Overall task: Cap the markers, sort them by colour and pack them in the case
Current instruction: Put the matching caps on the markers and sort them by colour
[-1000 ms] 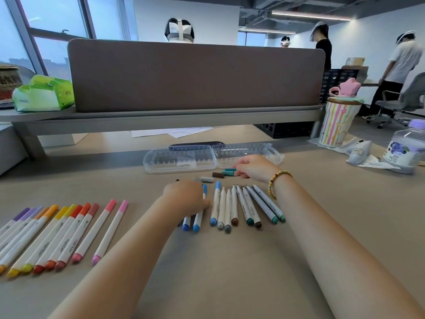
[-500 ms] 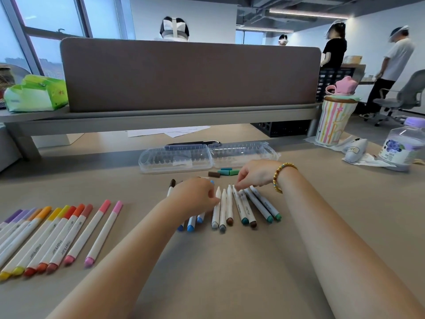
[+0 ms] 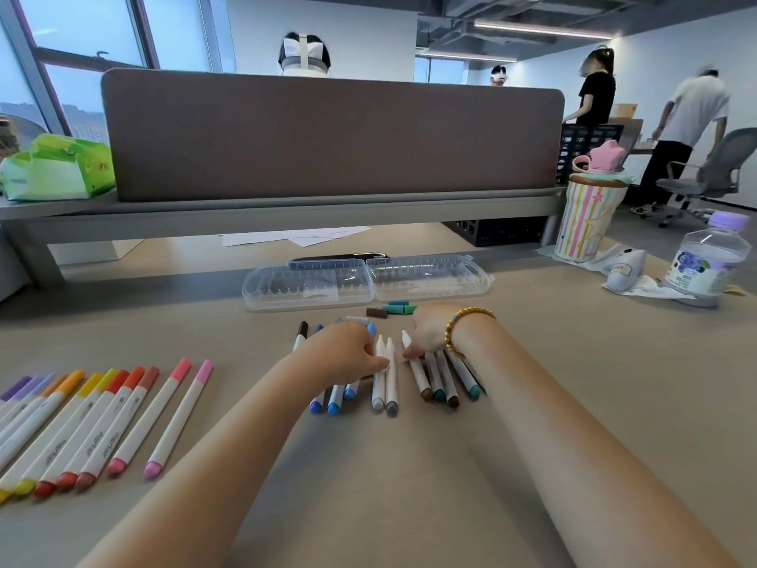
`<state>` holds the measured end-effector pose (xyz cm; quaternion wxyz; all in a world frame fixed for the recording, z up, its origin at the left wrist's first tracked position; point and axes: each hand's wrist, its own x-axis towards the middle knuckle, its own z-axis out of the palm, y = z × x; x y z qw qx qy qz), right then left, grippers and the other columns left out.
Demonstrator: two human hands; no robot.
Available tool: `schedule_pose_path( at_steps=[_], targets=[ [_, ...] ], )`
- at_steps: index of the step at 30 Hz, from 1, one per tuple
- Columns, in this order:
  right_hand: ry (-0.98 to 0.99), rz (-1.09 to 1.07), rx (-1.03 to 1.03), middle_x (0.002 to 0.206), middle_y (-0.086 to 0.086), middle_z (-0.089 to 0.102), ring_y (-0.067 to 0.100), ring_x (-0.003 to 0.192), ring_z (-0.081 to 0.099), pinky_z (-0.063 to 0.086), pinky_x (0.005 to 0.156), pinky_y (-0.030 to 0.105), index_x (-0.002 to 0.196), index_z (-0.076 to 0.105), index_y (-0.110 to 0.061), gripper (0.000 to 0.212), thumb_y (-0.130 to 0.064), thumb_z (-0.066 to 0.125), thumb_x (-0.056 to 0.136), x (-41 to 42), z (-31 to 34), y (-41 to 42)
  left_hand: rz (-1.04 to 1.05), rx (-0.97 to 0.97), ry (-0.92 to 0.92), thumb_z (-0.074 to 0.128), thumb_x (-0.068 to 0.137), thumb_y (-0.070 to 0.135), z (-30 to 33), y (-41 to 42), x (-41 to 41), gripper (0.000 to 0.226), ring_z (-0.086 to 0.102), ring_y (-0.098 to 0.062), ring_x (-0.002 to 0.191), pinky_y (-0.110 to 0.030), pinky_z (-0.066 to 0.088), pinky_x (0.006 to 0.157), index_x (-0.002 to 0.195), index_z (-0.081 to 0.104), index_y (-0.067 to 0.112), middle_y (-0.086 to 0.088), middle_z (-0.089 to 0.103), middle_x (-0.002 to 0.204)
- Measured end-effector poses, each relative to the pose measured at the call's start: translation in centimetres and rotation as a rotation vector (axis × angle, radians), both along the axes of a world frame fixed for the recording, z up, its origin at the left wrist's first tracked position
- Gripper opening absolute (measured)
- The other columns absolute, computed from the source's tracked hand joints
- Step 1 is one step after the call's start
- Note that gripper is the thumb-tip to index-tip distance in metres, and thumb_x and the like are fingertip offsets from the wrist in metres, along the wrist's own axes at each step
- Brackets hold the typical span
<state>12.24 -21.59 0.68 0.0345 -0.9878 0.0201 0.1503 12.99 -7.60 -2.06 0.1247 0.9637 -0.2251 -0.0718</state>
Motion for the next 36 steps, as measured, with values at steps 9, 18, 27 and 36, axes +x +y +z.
schedule_pose_path(
  at_steps=[9,18,27,36],
  targets=[
    [0.006,-0.039,0.033,0.082,0.002,0.050,0.014,0.076,0.049,0.040,0.065,0.024,0.099,0.053,-0.011,0.021,-0.031,0.052,0.092,0.1,-0.2,-0.2,0.009,-0.123,0.111,0.052,0.093,0.034,0.3,0.3,0.3,0.031,0.045,-0.005,0.064,-0.020,0.039,0.070,0.101,0.067,0.008,0.003,0.057,0.075],
    [-0.024,-0.067,0.089,0.076,-0.002,0.051,0.011,0.068,0.046,0.037,0.059,0.023,0.074,0.055,-0.017,0.026,-0.036,0.054,0.091,0.3,0.8,-2.7,-0.010,-0.163,0.149,0.052,0.094,0.032,0.3,0.2,0.1,0.030,0.051,-0.012,0.078,-0.024,0.042,0.078,0.104,0.066,0.008,-0.001,0.061,0.087],
    [-0.035,-0.098,-0.083,0.091,0.003,0.056,0.020,0.089,0.054,0.043,0.073,0.026,0.115,0.057,-0.006,0.033,-0.026,0.059,0.089,-0.3,0.9,-2.7,-0.037,-0.140,0.117,0.057,0.090,0.029,0.4,0.3,0.0,0.022,0.046,-0.003,0.067,-0.015,0.038,0.066,0.105,0.066,0.016,0.011,0.053,0.076],
    [-0.026,-0.158,-0.109,0.085,0.002,0.055,0.019,0.087,0.056,0.051,0.080,0.031,0.095,0.053,-0.014,0.016,-0.027,0.058,0.087,0.6,-0.4,-3.5,-0.005,-0.186,0.074,0.054,0.092,0.031,0.8,1.0,0.4,0.022,0.048,-0.005,0.070,-0.019,0.039,0.069,0.102,0.065,0.016,0.008,0.056,0.079]
  ],
)
